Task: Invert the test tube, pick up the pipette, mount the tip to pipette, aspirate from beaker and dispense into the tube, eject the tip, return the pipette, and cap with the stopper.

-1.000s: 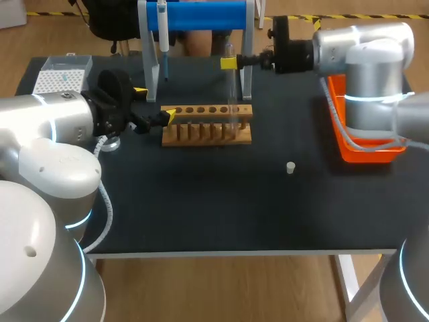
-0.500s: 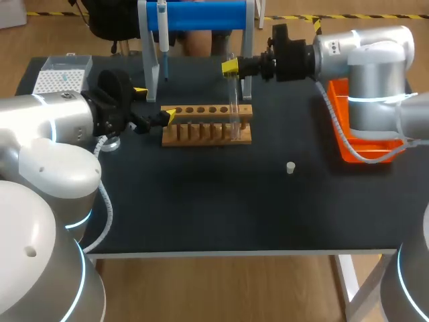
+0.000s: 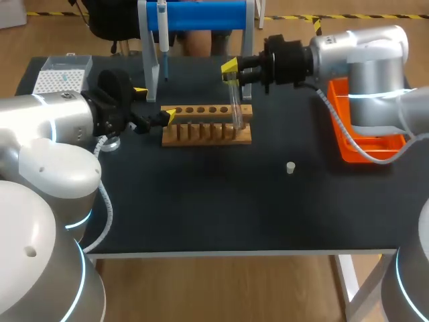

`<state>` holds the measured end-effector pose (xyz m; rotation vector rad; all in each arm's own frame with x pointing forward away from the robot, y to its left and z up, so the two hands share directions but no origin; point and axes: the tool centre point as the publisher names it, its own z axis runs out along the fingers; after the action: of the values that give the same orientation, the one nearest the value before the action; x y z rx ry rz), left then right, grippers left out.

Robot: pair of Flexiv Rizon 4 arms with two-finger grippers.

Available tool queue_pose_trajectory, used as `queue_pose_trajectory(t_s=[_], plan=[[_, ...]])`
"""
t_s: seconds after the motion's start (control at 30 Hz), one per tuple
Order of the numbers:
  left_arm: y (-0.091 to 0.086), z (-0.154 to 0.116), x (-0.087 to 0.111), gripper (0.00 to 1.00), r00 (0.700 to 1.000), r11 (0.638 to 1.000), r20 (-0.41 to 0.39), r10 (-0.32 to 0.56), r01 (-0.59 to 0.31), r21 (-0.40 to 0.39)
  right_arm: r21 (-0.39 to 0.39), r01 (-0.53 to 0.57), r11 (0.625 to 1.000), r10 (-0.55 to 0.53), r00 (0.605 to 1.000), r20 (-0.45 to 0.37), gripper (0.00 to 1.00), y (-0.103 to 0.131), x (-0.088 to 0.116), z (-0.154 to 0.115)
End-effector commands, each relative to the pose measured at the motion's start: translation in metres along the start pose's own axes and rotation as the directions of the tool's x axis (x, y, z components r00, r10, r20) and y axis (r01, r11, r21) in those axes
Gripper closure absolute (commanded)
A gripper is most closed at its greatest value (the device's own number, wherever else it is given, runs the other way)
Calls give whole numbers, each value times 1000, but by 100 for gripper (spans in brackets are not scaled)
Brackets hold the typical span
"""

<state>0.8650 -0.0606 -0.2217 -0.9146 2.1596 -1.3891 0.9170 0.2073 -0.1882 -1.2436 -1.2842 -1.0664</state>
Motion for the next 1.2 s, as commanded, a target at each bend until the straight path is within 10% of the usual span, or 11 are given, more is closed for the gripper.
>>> queue_pose_trajectory(t_s=[0.03,1.2], plan=[[1,-1,-1,0,1000,1000,-7,0,0,3,41,-59,997,60,998,-11,100,7,-4,1],[1,-1,-1,0,1000,1000,-7,0,0,3,47,8,999,-2,994,-114,100,3,-1,0]])
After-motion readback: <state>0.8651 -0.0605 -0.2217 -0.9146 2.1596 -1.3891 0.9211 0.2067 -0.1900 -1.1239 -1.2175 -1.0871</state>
